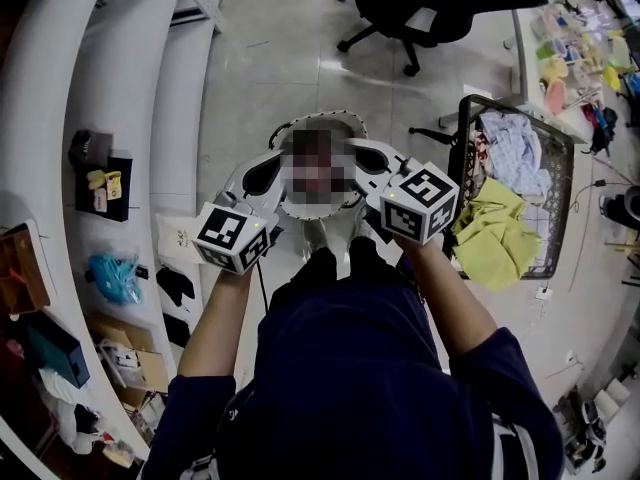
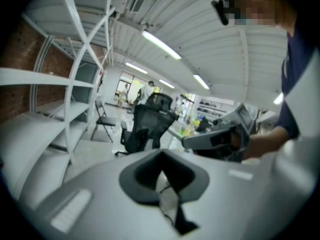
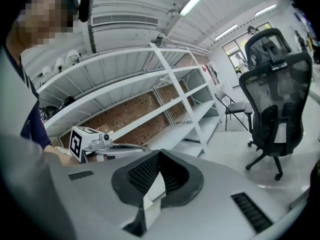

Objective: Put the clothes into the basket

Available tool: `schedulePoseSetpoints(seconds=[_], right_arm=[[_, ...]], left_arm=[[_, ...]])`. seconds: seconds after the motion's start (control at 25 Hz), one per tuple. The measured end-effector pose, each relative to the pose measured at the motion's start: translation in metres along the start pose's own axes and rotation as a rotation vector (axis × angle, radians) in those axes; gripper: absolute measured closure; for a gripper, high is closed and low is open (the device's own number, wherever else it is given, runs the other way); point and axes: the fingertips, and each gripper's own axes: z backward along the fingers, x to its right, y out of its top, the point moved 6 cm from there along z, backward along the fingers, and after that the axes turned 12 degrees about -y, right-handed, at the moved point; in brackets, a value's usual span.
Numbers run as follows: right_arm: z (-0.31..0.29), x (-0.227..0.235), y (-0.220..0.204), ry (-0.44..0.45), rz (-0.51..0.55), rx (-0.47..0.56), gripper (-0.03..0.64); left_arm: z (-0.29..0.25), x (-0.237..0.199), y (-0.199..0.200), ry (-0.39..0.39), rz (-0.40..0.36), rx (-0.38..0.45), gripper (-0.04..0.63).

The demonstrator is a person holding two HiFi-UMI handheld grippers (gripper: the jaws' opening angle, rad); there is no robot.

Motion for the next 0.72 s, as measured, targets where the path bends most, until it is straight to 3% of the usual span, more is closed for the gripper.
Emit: schedulePoseSetpoints(seconds=[0.4, 0.72], right_arm=[[0.021, -0.039, 0.023, 0.033, 0.067, 0.075, 0.609], [0.032, -0.051, 0.03, 0.031, 0.104, 0.095, 0.609]], left_arm=[[0.039, 0.018, 0.04, 0.011, -0.106, 0.101, 0.592], [0.05, 0.027, 0.046, 0.007, -0.121, 0.128, 0.592]])
